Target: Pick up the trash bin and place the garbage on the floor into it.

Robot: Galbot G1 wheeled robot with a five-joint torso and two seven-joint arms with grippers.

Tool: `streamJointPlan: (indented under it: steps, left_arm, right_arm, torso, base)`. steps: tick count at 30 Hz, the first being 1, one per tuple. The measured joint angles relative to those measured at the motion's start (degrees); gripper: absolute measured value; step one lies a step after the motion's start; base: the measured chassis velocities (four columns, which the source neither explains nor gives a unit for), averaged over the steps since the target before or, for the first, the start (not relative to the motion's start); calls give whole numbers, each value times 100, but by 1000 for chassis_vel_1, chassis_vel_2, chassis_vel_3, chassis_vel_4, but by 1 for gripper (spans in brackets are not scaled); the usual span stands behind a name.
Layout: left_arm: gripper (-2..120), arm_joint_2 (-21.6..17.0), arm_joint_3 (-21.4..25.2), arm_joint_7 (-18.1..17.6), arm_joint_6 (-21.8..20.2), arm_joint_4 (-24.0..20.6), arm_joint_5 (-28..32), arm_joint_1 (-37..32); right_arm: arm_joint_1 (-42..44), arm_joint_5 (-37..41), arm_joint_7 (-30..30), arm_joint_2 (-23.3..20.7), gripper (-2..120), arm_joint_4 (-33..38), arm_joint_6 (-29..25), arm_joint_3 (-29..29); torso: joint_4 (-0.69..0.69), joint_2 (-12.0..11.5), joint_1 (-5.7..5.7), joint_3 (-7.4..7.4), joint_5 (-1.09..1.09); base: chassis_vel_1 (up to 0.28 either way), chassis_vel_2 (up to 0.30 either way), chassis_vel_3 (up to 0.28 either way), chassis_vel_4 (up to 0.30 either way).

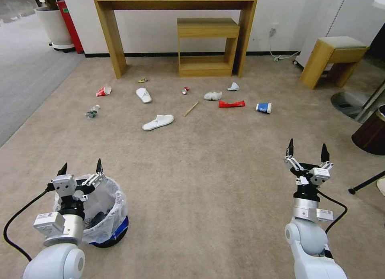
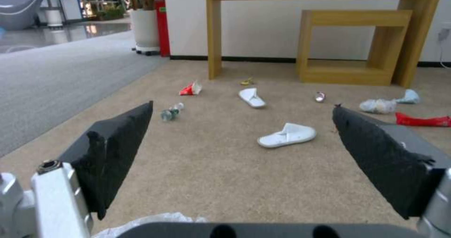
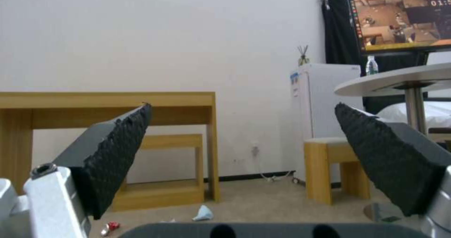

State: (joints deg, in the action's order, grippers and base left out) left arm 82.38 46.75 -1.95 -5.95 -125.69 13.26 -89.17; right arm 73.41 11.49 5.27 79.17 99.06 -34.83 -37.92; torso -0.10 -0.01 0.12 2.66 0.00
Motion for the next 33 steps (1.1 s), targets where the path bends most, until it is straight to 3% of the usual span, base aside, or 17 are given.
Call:
streamJointPlan:
  steps: [7, 21, 33]
  left_arm:
    - [100, 12, 11, 13, 26, 0, -7, -4]
    - [100, 75, -17, 64, 100, 69, -92, 12]
    - [100, 76, -19, 67, 110, 108, -99, 29]
  right_arm:
    - [6, -25, -69, 2, 91, -38, -9, -9]
    - [24, -39, -158, 3, 90, -139, -99, -57]
    - [12, -111, -182, 33, 90, -217, -151, -57]
  torso:
    - [0, 0, 0, 0, 0]
    - [-1, 0, 0, 0, 0]
    - [1, 0, 0, 0, -1]
  base:
    - [0, 0, 0, 0]
    - [17, 20, -16, -20]
    - [101, 112, -109, -97]
